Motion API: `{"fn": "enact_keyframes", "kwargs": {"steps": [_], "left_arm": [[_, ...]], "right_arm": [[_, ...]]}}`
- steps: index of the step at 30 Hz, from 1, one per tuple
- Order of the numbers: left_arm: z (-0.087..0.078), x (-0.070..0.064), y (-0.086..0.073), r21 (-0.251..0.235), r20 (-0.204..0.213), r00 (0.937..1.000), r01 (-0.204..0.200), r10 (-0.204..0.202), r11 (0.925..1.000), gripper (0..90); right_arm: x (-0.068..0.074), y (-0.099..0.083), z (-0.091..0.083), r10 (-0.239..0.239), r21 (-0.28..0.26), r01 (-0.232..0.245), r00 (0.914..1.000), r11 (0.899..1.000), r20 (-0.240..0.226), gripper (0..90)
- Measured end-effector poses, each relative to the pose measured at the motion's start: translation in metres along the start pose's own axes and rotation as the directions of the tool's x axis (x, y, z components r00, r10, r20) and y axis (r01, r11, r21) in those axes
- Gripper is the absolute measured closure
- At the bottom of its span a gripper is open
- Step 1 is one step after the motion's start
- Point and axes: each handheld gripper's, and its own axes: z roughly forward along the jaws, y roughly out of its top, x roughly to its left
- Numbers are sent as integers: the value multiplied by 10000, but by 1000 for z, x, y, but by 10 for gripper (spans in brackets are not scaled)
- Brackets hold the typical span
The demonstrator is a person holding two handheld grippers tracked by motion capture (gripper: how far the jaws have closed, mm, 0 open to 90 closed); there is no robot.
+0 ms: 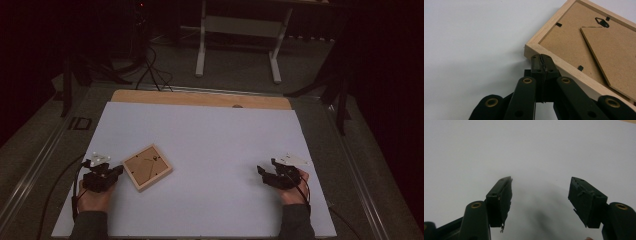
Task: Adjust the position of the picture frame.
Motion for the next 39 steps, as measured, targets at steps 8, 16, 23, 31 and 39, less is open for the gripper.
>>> {"fn": "enact_keyframes", "kwargs": {"steps": [8, 16, 23, 31, 39], "left_arm": [[1, -2, 1, 8, -59, 10000, -30, 30, 10000, 895], [3, -7, 4, 16, -72, 9997, -246, 246, 9997, 895], [5, -10, 7, -3, -10, 9994, -335, 335, 9994, 895], [8, -13, 9, -51, -12, 9996, -275, 275, 9996, 895], [11, -16, 10, -163, 55, 9997, -251, 252, 9996, 895]], "right_arm": [[0, 0, 0, -10, -7, 10, 10000, 10000, -23, 346], [0, 0, 0, -37, -14, 37, 10000, 10000, -34, 346], [1, 0, 1, -40, 2, 40, 10000, 10000, -24, 346], [1, 0, 1, -13, -6, 13, 10000, 10000, -44, 346], [4, 2, 3, -131, 6, 131, 9998, 9999, -130, 346]]}}
